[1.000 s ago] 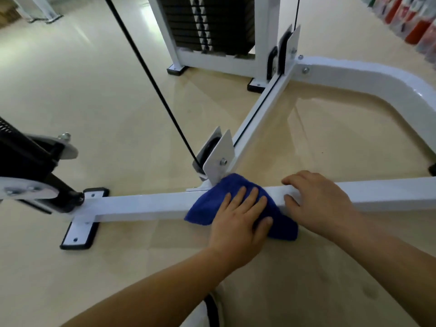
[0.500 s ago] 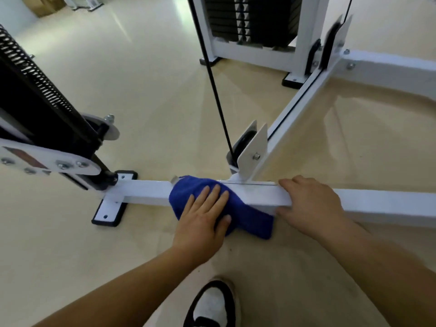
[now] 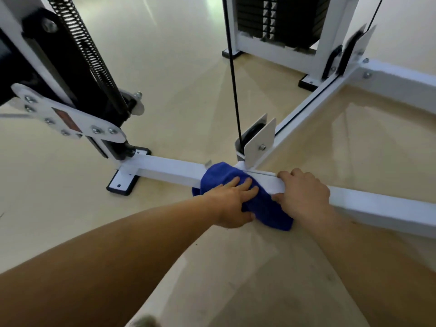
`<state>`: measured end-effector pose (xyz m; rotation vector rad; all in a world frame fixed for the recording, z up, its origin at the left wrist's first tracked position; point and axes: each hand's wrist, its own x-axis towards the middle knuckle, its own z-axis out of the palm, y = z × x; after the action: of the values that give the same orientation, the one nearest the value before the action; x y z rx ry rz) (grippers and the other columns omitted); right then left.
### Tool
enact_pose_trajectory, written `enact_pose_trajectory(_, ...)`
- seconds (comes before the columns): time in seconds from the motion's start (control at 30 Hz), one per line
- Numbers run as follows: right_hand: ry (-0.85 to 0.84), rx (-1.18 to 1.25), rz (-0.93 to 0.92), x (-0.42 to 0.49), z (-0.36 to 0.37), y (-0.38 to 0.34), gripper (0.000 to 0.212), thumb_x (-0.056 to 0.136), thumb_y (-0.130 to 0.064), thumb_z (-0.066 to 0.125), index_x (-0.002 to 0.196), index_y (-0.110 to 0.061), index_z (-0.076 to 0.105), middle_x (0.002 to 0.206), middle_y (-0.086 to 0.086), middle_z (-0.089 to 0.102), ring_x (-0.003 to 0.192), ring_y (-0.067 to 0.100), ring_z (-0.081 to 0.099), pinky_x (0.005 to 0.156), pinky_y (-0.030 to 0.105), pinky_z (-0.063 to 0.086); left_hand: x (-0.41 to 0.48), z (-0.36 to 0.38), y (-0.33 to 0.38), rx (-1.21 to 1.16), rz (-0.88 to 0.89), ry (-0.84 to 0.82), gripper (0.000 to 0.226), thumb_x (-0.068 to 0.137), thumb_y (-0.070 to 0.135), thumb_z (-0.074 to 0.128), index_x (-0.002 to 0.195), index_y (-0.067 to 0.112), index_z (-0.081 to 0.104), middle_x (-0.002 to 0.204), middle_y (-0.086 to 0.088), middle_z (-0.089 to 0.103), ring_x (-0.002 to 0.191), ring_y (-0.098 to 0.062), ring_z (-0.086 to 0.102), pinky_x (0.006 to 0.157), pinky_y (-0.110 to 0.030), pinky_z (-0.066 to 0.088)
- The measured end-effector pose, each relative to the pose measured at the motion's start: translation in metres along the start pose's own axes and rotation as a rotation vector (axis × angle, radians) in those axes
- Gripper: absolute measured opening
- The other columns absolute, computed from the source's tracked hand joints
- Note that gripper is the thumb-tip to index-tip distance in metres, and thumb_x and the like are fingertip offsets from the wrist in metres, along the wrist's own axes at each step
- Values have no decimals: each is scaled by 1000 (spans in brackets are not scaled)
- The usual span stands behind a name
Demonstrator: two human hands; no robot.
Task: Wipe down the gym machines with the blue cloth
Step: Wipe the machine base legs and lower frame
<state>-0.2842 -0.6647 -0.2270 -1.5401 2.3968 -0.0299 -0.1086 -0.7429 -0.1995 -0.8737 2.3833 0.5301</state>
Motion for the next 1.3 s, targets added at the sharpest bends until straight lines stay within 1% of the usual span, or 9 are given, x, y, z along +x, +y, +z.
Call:
enact_pose_trajectory(0.17, 99, -7, 6, -4, 12, 3, 48, 98, -54, 57, 141, -35, 47, 126, -2, 54, 116, 24, 51, 86, 35, 39, 13, 25, -11, 11, 76, 200, 76, 101, 56, 45, 162, 38, 4, 171, 11, -7, 158, -19, -11, 127, -50, -3)
enact_pose_trajectory(0.33, 20, 87, 32, -3, 10, 6, 51, 94, -53, 62, 140, -33, 50, 124, -4, 56, 115, 24, 54, 85, 38, 46, 13, 33, -35, -35, 137, 293, 61, 105, 55, 33, 161, 40, 14, 171, 14, 2, 158, -13, -6, 126, -45, -4)
enact_pose_trajectory(0.43, 74, -87, 6, -9, 8, -8, 42, 94, -44, 58, 131, -24, 58, 115, 0, 63, 102, 27, 61, 90, 41, 49, 1, 33, -80, -101, 107, 332, 55, 107, 50, 30, 161, 39, 21, 170, 14, 7, 158, -11, -2, 127, -42, -1)
enact_pose_trajectory(0.6, 307, 39, -262, -22, 15, -81, 40, 70, -27, 87, 106, -18, 73, 100, 2, 69, 85, 28, 69, 55, 39, 57, -7, 41, -143, -142, -55, 410, 55, 108, 49, 28, 161, 41, 16, 170, 14, 4, 158, -16, -2, 128, -47, 0)
enact_pose_trajectory(0.67, 264, 76, -307, -16, 16, -115, 38, 80, -35, 79, 116, -27, 67, 112, -7, 66, 99, 20, 67, 65, 33, 55, -5, 50, -131, -92, -52, 436, 58, 106, 53, 28, 161, 40, 14, 171, 11, 2, 158, -21, -4, 127, -51, -3)
enact_pose_trajectory(0.8, 118, 88, -306, 6, 16, -145, 57, 99, -43, 56, 151, -35, 35, 153, -15, 38, 141, 9, 39, 108, 27, 42, -3, 53, -134, -24, 104, 451, 57, 106, 53, 26, 161, 42, 13, 171, 12, 1, 158, -17, -7, 127, -49, -8)
enact_pose_trajectory(0.87, 37, 80, -292, 13, 16, -157, 60, 100, -43, 56, 154, -32, 32, 157, -13, 34, 143, 10, 36, 112, 27, 38, -7, 47, -165, -46, 81, 449, 55, 107, 50, 27, 160, 44, 13, 171, 14, 2, 157, -14, -7, 127, -47, -8)
enact_pose_trajectory(1.07, 9, 62, -267, 41, 24, -194, 46, 95, -51, 55, 137, -34, 49, 134, -14, 53, 123, 14, 52, 95, 34, 49, -20, 39, -248, -190, -302, 506, 56, 108, 52, 21, 161, 43, 8, 171, 10, -2, 158, -16, -9, 128, -46, -5)
enact_pose_trajectory(1.3, 58, -90, -157, 61, 25, -215, 37, 93, -61, 57, 113, -30, 54, 107, -7, 54, 100, 19, 57, 72, 32, 43, -29, 45, -283, -86, -144, 538, 56, 106, 57, 23, 160, 46, 11, 171, 12, 2, 158, -17, 0, 128, -45, 2)
